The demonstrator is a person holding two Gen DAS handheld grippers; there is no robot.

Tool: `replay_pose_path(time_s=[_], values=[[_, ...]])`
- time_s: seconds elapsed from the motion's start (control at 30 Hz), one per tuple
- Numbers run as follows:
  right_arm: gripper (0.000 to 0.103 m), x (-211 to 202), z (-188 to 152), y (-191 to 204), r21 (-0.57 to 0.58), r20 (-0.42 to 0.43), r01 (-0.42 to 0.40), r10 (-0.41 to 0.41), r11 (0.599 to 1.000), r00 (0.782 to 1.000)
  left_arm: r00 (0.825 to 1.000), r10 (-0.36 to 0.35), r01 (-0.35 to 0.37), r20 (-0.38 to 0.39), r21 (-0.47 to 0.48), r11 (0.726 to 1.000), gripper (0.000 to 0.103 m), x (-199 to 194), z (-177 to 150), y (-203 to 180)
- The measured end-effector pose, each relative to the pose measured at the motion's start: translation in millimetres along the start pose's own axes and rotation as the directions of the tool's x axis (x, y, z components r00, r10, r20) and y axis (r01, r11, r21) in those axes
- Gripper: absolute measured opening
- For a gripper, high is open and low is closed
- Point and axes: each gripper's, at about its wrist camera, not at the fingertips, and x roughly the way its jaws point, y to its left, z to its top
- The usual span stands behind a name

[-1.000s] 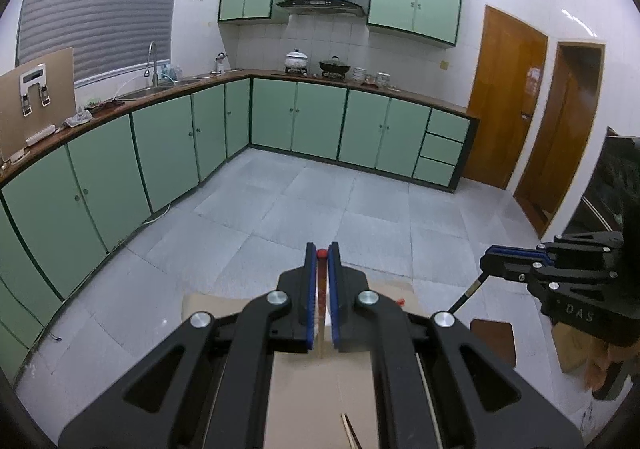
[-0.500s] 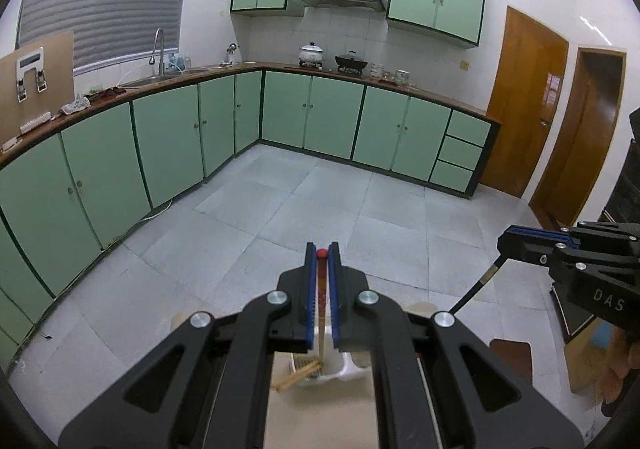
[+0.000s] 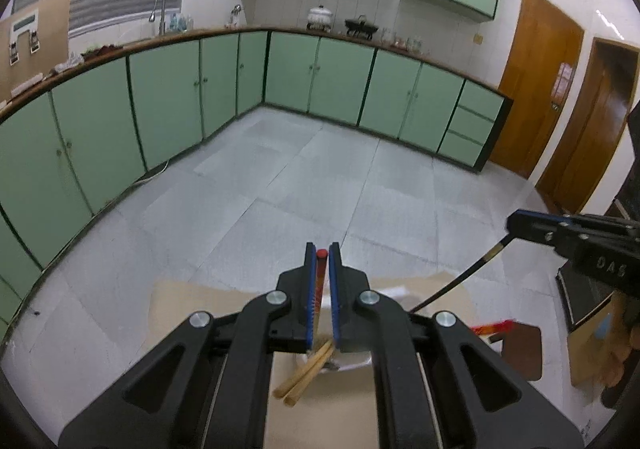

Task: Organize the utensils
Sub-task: 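Open both grippers to release the chopsticks and move back to the table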

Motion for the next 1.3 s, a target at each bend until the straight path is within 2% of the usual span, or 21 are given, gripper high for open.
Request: replay_pose_path(time_s=[0.03, 0.1, 0.27, 0.33, 0.37, 0.4, 0.43, 0.47, 0.57, 0.63, 0.67, 0.77, 0.8, 0.87, 0.93, 1.03, 1.1, 1.13, 1.2, 1.3], values=[[0.010, -0.4, -3.8, -2.1, 0.003, 0.000, 0.003, -0.003, 1.000, 1.000, 1.000, 0.003, -0.003, -0.003, 0.000, 1.000, 0.024, -0.9, -2.2, 3.3], [0.014, -5.0, -8.2, -3.8, 0.006, 0.000, 0.000, 0.000, 1.000, 1.000, 1.000, 0.014, -0.014, 0.012, -0.009, 1.000, 0.033, -9.4, -5.9, 10.7], [0.017, -34.2, -17.8, -12.7, 0.027, 0.040, -0.017, 0.015, 1.000, 0.999, 0.998, 0.018, -0.018, 0.062, 0.005, 1.000, 0.035, -49.4, -8.1, 18.5], [0.019, -50.9, -26.8, -15.3, 0.022, 0.071, -0.017, 0.016, 1.000, 0.997, 0.995, 0.020, -0.021, 0.098, 0.014, 1.000, 0.047, -71.4, -13.8, 21.0], [0.023, -64.0, -35.9, -16.2, 0.012, 0.099, -0.014, 0.012, 1.000, 0.995, 0.993, 0.019, -0.021, 0.118, 0.013, 1.000, 0.050, -84.6, -19.5, 23.6], [0.027, -75.6, -46.5, -18.4, 0.014, 0.124, -0.017, 0.015, 1.000, 0.992, 0.991, 0.022, -0.024, 0.132, 0.007, 1.000, 0.058, -93.3, -23.4, 25.7], [0.027, -86.2, -59.0, -18.9, 0.014, 0.148, -0.015, 0.013, 1.000, 0.989, 0.989, 0.024, -0.024, 0.149, 0.001, 1.000, 0.063, -106.3, -32.1, 30.0], [0.027, -93.8, -67.6, -18.2, 0.010, 0.167, -0.011, 0.009, 1.000, 0.986, 0.987, 0.022, -0.022, 0.159, -0.002, 1.000, 0.065, -115.2, -39.1, 31.4], [0.031, -122.2, -115.0, -15.4, -0.023, 0.234, 0.008, -0.003, 1.000, 0.972, 0.979, 0.037, -0.036, 0.200, -0.008, 0.999, 0.078, -150.4, -78.7, 41.1], [0.044, -138.4, -154.9, -11.0, -0.034, 0.280, 0.023, -0.013, 0.999, 0.960, 0.973, 0.057, -0.056, 0.225, -0.009, 0.998, 0.091, -169.3, -107.5, 41.8], [0.053, -143.4, -172.3, -8.8, -0.038, 0.296, 0.034, -0.021, 0.999, 0.955, 0.970, 0.065, -0.066, 0.233, -0.003, 0.998, 0.092, -178.7, -125.6, 41.4], [0.069, -152.4, -238.0, 5.3, -0.059, 0.325, 0.068, -0.045, 0.996, 0.945, 0.968, 0.078, -0.089, 0.237, 0.036, 0.995, 0.096, -197.2, -178.1, 30.8], [0.073, -151.9, -261.3, 11.6, -0.065, 0.322, 0.077, -0.052, 0.995, 0.945, 0.969, 0.079, -0.091, 0.234, 0.042, 0.995, 0.096, -201.8, -193.9, 27.5], [0.076, -148.2, -304.4, 26.0, -0.066, 0.312, 0.080, -0.055, 0.995, 0.948, 0.974, 0.059, -0.068, 0.218, 0.031, 0.997, 0.098, -208.9, -227.9, 23.4], [0.076, -141.0, -354.4, 41.8, -0.052, 0.301, 0.089, -0.069, 0.995, 0.951, 0.978, 0.064, -0.063, 0.196, -0.011, 0.998, 0.098, -216.7, -271.8, 21.5], [0.074, -126.5, -412.8, 59.8, -0.036, 0.248, 0.068, -0.057, 0.997, 0.967, 0.985, 0.085, -0.076, 0.152, -0.065, 0.995, 0.098, -219.7, -326.0, 19.0], [0.061, -112.9, -449.8, 73.8, -0.014, 0.194, 0.036, -0.032, 0.999, 0.980, 0.983, 0.116, -0.106, 0.139, -0.077, 0.991, 0.098, -223.6, -362.0, 14.7], [0.058, -104.0, -467.2, 82.4, -0.007, 0.164, 0.018, -0.017, 1.000, 0.986, 0.982, 0.129, -0.117, 0.136, -0.094, 0.989, 0.098, -227.2, -378.1, 14.2], [0.054, -95.1, -486.3, 94.7, -0.026, 0.142, 0.024, -0.020, 0.999, 0.990, 0.982, 0.138, -0.119, 0.127, -0.143, 0.983, 0.098, -234.9, -401.3, 20.0], [0.048, -81.0, -502.7, 113.3, -0.084, 0.109, 0.017, -0.008, 0.996, 0.994, 0.975, 0.168, -0.138, 0.142, -0.195, 0.971, 0.098, -247.7, -413.8, 26.0]])
